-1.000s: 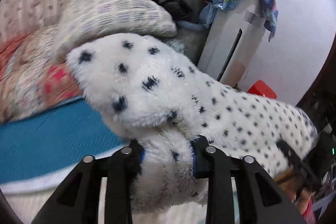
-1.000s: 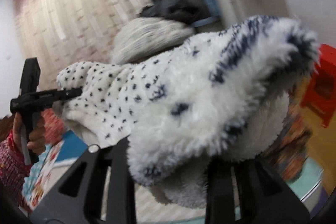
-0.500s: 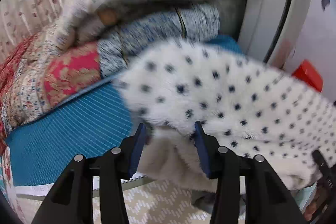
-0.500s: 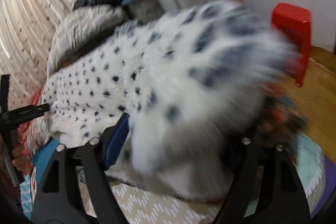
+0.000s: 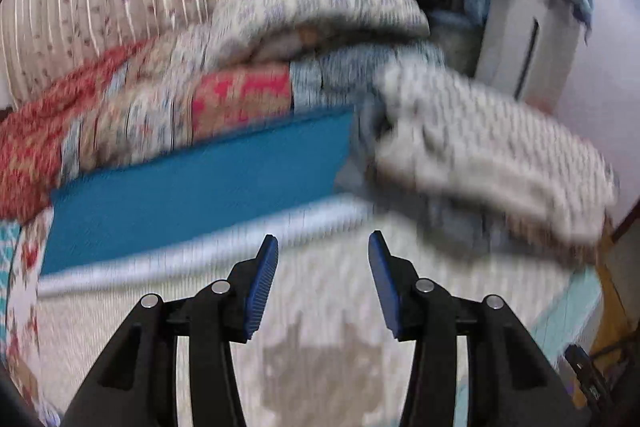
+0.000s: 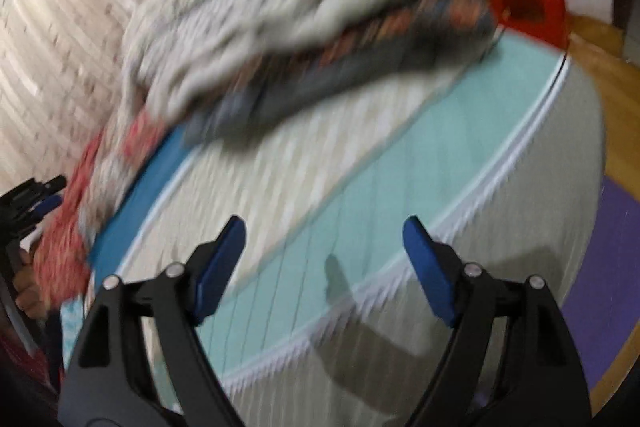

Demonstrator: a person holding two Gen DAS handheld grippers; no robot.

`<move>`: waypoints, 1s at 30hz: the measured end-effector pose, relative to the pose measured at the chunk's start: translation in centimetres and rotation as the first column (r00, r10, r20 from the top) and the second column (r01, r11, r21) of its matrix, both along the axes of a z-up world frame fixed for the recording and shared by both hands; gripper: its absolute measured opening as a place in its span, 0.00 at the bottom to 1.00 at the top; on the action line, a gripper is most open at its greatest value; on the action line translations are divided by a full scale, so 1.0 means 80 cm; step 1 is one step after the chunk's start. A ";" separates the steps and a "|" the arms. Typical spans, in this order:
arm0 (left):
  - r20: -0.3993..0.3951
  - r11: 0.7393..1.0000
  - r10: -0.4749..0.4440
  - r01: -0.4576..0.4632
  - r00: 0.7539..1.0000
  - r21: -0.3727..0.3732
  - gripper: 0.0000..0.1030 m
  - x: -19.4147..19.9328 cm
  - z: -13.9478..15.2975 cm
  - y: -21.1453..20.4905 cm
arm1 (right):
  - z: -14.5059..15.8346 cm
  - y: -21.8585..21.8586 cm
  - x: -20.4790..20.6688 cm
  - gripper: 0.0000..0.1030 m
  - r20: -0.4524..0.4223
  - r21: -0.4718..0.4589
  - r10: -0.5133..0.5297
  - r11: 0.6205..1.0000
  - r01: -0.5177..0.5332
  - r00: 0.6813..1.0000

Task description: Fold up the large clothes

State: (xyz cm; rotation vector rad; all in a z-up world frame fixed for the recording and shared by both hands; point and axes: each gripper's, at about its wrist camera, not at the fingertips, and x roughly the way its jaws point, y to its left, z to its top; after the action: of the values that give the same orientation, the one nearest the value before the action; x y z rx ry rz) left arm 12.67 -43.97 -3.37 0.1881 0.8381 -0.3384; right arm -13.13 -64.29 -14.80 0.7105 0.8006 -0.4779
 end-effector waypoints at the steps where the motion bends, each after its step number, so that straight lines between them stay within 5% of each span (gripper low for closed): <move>1: -0.020 1.000 0.005 -0.005 1.000 0.005 0.55 -0.017 -0.014 0.013 | -0.004 0.023 -0.003 0.75 -0.022 0.022 0.043 0.999 -0.042 0.999; 7: -0.080 0.999 0.030 -0.026 0.996 0.044 0.54 -0.125 -0.074 0.086 | 0.008 0.113 -0.015 0.77 -0.064 0.060 0.132 0.990 -0.128 0.989; 11: -0.063 0.999 -0.008 0.011 0.998 0.048 0.52 -0.180 -0.081 0.111 | 0.025 0.153 -0.044 0.77 -0.068 0.060 0.119 0.992 -0.115 0.991; 14: -0.041 0.999 -0.035 0.035 0.999 0.017 0.40 -0.213 -0.075 0.130 | 0.037 0.179 -0.063 0.77 -0.067 0.033 0.093 0.995 -0.091 0.993; 16: -0.029 1.000 -0.031 0.031 0.999 -0.007 0.32 -0.226 -0.069 0.141 | 0.045 0.198 -0.075 0.80 -0.072 -0.002 0.089 0.996 -0.089 0.993; 30: -0.018 0.997 -0.044 0.043 0.999 -0.059 0.21 -0.263 -0.060 0.168 | 0.106 0.247 -0.107 0.82 -0.018 -0.168 0.091 0.981 -0.093 0.996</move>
State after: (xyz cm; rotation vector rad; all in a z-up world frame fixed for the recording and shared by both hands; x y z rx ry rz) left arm -8.39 -30.52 -8.17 0.1484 0.8427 -0.4059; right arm -21.71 -44.50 -6.33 0.5126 0.7885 -0.4600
